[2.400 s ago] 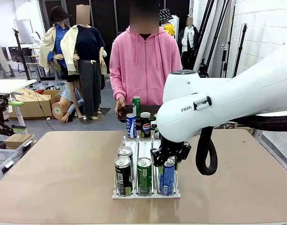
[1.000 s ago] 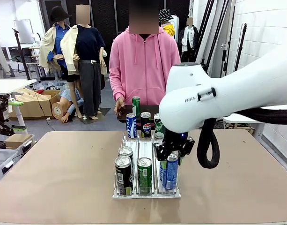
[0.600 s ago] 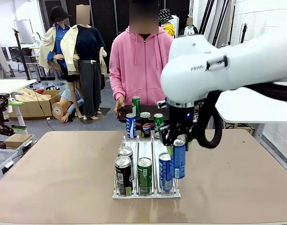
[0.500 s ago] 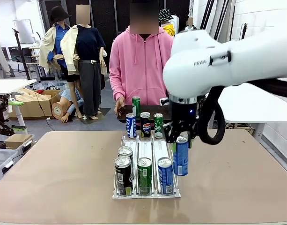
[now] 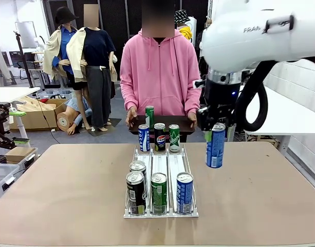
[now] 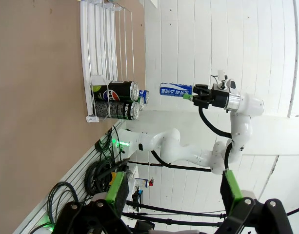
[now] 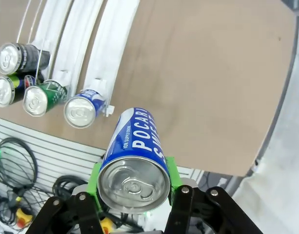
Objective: Retrieve and hand over the desired beverage to the person.
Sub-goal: Pick up another can of the same type that the person held from the Automatic Can Dispenser.
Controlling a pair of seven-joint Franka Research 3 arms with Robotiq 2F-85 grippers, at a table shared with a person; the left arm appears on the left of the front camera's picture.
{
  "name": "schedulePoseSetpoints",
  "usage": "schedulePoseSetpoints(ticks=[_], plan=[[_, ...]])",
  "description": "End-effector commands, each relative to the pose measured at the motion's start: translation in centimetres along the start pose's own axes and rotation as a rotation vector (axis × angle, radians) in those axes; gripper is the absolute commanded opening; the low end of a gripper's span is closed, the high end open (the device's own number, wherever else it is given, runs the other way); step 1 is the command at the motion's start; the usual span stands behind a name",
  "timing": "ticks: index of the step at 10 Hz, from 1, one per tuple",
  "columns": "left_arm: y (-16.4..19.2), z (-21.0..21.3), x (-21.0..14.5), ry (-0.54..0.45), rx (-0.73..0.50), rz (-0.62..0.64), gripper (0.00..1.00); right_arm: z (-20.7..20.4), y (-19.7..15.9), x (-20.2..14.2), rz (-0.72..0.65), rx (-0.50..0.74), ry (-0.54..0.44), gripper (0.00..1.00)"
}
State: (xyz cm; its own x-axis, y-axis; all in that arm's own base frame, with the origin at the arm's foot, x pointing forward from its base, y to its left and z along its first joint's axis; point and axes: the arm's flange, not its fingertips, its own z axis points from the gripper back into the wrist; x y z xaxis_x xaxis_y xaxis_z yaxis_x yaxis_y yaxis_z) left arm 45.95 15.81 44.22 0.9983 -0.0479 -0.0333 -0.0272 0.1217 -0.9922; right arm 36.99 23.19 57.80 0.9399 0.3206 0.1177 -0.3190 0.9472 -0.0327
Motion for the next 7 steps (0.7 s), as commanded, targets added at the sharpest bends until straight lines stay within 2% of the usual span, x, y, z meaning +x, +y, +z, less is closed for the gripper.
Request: schedulePoseSetpoints(ticks=[1,7], plan=[[-0.1,0.0,0.0,-0.013,0.001,0.003,1.0,0.9,-2.8,-0.1,0.027,-0.007,0.02,0.0],[-0.1,0.0,0.0,-0.013,0.001,0.003,1.0,3.2,-12.2,-0.7,0.046,0.026,-0.001,0.0]])
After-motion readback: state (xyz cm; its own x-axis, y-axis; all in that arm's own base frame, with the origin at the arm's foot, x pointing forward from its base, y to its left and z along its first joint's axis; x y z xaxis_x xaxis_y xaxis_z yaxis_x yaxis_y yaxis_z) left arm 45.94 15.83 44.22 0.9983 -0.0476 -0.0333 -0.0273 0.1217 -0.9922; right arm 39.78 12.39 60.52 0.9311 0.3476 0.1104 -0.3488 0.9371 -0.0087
